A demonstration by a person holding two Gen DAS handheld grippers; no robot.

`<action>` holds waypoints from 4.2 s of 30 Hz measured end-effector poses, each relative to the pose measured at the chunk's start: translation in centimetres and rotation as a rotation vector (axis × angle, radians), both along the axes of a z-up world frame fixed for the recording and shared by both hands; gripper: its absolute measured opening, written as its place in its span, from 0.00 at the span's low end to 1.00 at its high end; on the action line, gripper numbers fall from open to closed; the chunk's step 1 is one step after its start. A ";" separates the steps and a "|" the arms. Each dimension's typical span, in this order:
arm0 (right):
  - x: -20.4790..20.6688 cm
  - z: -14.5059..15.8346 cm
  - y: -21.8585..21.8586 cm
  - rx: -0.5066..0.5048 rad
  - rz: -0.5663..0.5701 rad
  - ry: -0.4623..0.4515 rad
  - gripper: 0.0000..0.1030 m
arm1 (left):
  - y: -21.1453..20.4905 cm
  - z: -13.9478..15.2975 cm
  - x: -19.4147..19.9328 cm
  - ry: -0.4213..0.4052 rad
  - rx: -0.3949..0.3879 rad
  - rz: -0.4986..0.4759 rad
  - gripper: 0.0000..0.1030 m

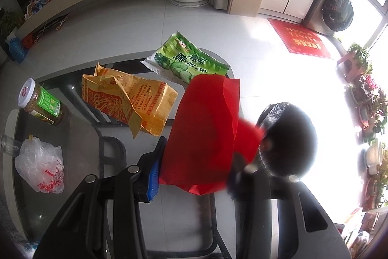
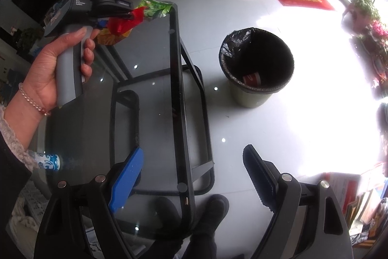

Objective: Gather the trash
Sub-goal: 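Carry the held red paper with the left gripper toward the trash bin, then lower the held red paper into the trash bin with the left gripper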

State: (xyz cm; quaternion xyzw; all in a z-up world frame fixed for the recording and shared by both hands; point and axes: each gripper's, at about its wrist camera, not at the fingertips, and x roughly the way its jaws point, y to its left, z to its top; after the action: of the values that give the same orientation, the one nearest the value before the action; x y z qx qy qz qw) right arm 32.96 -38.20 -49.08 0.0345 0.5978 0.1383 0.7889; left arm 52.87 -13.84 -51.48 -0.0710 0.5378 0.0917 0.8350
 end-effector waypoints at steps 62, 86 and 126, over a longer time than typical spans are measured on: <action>-0.6 0.6 -5.0 0.085 -0.120 -0.002 0.79 | -16.0 -0.2 5.9 -0.002 -0.015 -0.255 0.42; -2.4 -0.7 -6.9 0.174 -0.118 0.040 0.79 | -27.8 -5.4 6.9 0.075 0.009 -0.425 0.42; -4.0 -5.6 -11.0 0.185 -0.246 0.158 0.79 | -31.4 -20.5 10.2 0.332 0.051 -0.458 0.42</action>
State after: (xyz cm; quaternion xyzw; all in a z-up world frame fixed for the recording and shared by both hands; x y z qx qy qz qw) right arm 28.95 -49.16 -54.69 0.1904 0.6341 0.0921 0.7438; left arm 63.07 -45.20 -71.94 0.0894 0.6666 -0.0756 0.7362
